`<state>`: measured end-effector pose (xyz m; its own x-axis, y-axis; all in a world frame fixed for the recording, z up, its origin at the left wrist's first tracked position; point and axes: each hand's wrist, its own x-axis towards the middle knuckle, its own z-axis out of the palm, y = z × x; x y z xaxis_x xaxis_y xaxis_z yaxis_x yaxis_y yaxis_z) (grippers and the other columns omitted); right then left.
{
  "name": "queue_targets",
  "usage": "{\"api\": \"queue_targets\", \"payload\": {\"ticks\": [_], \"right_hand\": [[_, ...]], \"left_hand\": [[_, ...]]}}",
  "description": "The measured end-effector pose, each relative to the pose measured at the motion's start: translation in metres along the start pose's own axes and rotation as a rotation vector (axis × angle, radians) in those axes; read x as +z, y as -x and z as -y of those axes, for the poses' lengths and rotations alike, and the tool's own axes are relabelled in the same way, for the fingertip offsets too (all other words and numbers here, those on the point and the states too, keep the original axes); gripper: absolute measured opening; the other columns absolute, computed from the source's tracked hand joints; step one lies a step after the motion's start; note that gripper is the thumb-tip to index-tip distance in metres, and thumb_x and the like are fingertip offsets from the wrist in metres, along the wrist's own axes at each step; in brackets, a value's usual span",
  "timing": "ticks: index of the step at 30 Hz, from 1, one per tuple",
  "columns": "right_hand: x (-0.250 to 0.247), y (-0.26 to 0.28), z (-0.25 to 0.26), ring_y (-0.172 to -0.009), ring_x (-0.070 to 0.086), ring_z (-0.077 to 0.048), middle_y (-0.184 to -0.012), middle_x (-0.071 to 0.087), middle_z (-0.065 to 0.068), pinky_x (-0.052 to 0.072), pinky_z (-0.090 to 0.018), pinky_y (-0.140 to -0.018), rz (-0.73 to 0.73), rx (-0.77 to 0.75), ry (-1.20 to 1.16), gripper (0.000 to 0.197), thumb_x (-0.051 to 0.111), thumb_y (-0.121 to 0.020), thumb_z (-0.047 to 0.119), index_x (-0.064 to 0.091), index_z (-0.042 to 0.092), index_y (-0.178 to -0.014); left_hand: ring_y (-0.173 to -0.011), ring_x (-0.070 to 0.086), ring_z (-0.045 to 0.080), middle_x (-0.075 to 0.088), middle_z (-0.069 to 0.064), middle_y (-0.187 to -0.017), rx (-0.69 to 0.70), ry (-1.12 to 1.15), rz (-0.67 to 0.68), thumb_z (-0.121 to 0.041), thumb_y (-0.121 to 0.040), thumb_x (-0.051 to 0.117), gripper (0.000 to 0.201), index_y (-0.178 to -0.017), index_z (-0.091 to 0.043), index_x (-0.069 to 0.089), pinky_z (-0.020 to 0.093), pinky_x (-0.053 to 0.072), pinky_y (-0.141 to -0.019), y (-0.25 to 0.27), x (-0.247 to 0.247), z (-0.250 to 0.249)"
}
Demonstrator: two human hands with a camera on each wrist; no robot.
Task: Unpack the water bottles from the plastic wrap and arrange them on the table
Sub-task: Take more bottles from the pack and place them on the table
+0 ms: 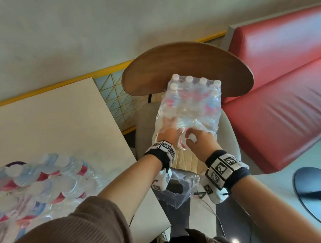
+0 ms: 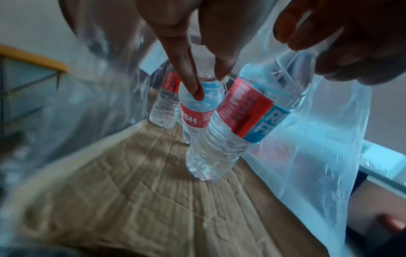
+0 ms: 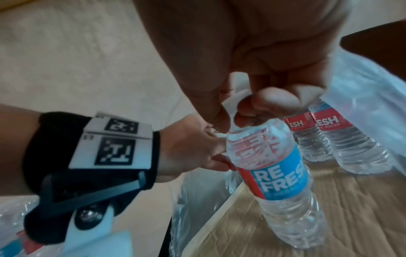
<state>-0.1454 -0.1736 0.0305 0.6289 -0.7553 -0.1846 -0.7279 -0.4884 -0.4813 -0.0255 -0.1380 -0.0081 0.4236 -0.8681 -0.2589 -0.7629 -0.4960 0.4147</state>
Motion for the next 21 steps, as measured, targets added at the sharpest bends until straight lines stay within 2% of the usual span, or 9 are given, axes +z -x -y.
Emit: {"api": "queue_targets", "payload": {"ticks": [1, 2, 5, 7, 10, 12, 15, 17, 21], "right_hand": [[0.000, 0.000, 0.000, -0.071, 0.052, -0.018, -0.085, 0.057, 0.000, 0.039, -0.023, -0.069, 0.002, -0.004, 0.003, 0.015, 0.052, -0.090, 0.018, 0.061, 0.018, -0.101], [0.000, 0.001, 0.000, -0.072, 0.051, -0.017, -0.087, 0.058, 0.000, 0.037, -0.022, -0.069, 0.009, -0.005, 0.004, 0.015, 0.052, -0.089, 0.018, 0.061, 0.019, -0.101], [-0.004, 0.006, 0.003, -0.074, 0.051, -0.017, -0.097, 0.063, -0.003, 0.037, -0.022, -0.068, 0.070, -0.010, 0.018, 0.016, 0.052, -0.089, 0.018, 0.062, 0.021, -0.102], [-0.008, 0.010, 0.012, -0.078, 0.055, -0.018, -0.103, 0.064, -0.005, 0.045, -0.025, -0.072, 0.141, -0.038, 0.054, 0.018, 0.052, -0.089, 0.019, 0.063, 0.021, -0.104], [-0.009, 0.018, 0.032, -0.095, 0.060, -0.023, -0.110, 0.065, -0.005, 0.049, -0.031, -0.087, 0.249, -0.136, 0.173, 0.021, 0.053, -0.089, 0.020, 0.066, 0.018, -0.106], [-0.009, 0.024, 0.044, -0.094, 0.059, -0.020, -0.110, 0.066, -0.002, 0.048, -0.028, -0.083, 0.319, -0.163, 0.153, 0.020, 0.056, -0.087, 0.022, 0.067, 0.023, -0.103], [-0.002, 0.033, 0.068, -0.095, 0.059, -0.019, -0.110, 0.065, 0.001, 0.044, -0.023, -0.082, 0.432, -0.270, 0.203, 0.022, 0.055, -0.088, 0.024, 0.067, 0.022, -0.105], [0.010, 0.037, 0.086, -0.101, 0.061, -0.023, -0.109, 0.066, -0.003, 0.047, -0.030, -0.090, 0.488, -0.362, 0.224, 0.022, 0.054, -0.087, 0.024, 0.068, 0.018, -0.104], [0.044, 0.040, 0.115, -0.101, 0.060, -0.023, -0.107, 0.065, -0.002, 0.049, -0.034, -0.091, 0.578, -0.438, 0.159, 0.020, 0.058, -0.085, 0.026, 0.070, 0.019, -0.099]], "left_hand": [[-0.112, 0.056, 0.031, 0.058, 0.018, -0.113, 0.013, -0.019, 0.052, -0.030, -0.103, 0.029, 0.031, -0.097, -0.009, 0.052, 0.034, 0.041, -0.088, 0.001, 0.001, -0.004], [-0.111, 0.056, 0.031, 0.059, 0.018, -0.114, 0.027, -0.039, 0.060, -0.026, -0.104, 0.029, 0.031, -0.098, -0.009, 0.055, 0.033, 0.040, -0.087, 0.001, 0.002, -0.006], [-0.108, 0.056, 0.028, 0.052, 0.014, -0.128, 0.104, -0.020, -0.019, -0.019, -0.098, 0.042, 0.029, -0.120, -0.005, 0.055, 0.031, 0.039, -0.086, 0.006, -0.006, 0.002], [-0.100, 0.060, 0.029, 0.053, 0.015, -0.124, 0.148, 0.006, -0.020, -0.018, -0.092, 0.051, 0.027, -0.112, -0.003, 0.061, 0.031, 0.044, -0.085, 0.013, -0.019, 0.007], [-0.100, 0.060, 0.026, 0.055, 0.010, -0.114, 0.217, -0.022, -0.008, -0.013, -0.083, 0.062, 0.022, -0.104, -0.008, 0.069, 0.032, 0.046, -0.086, 0.036, -0.047, 0.017], [-0.094, 0.060, 0.024, 0.061, 0.009, -0.104, 0.250, -0.047, -0.004, -0.011, -0.079, 0.064, 0.020, -0.097, -0.008, 0.072, 0.030, 0.048, -0.079, 0.056, -0.070, 0.026], [-0.085, 0.065, 0.021, 0.071, 0.005, -0.092, 0.165, -0.036, 0.010, -0.013, -0.077, 0.066, 0.018, -0.092, -0.011, 0.075, 0.029, 0.053, -0.073, 0.082, -0.104, 0.045], [-0.082, 0.061, 0.017, 0.069, 0.000, -0.092, 0.091, -0.038, 0.006, -0.014, -0.076, 0.066, 0.019, -0.093, -0.014, 0.074, 0.026, 0.049, -0.069, 0.094, -0.123, 0.061], [-0.080, 0.058, 0.019, 0.064, 0.003, -0.090, -0.049, -0.079, -0.007, -0.009, -0.075, 0.065, 0.020, -0.093, -0.011, 0.073, 0.024, 0.042, -0.064, 0.107, -0.140, 0.094]]}}
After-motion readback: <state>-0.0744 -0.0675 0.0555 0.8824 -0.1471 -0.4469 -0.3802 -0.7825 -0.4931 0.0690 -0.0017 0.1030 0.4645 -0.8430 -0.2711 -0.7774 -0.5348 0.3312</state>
